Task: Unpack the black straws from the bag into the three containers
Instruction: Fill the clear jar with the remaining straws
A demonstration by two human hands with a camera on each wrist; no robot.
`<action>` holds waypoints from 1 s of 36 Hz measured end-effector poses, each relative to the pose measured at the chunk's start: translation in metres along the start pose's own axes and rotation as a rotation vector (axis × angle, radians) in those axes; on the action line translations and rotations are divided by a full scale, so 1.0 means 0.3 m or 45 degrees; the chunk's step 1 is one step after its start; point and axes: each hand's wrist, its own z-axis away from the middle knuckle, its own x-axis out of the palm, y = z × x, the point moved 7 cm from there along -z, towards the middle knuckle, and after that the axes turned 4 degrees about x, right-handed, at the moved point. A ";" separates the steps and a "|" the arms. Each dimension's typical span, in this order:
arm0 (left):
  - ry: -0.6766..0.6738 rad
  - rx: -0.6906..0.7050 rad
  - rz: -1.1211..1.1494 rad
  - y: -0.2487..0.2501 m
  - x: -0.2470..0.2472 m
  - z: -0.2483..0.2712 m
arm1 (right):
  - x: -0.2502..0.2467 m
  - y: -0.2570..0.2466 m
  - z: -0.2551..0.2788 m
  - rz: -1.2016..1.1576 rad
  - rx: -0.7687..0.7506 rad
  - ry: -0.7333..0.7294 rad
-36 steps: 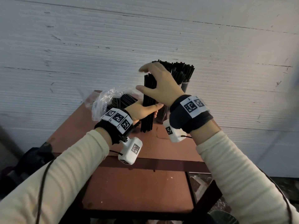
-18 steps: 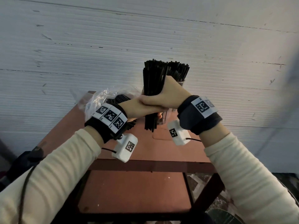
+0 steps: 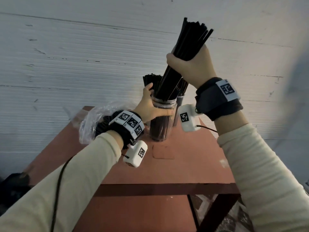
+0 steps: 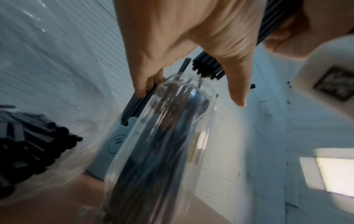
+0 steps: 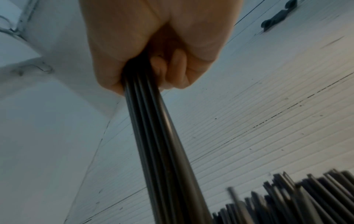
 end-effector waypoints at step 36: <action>0.024 -0.036 -0.098 -0.069 -0.032 -0.021 | 0.218 0.197 0.032 0.354 -0.184 -0.212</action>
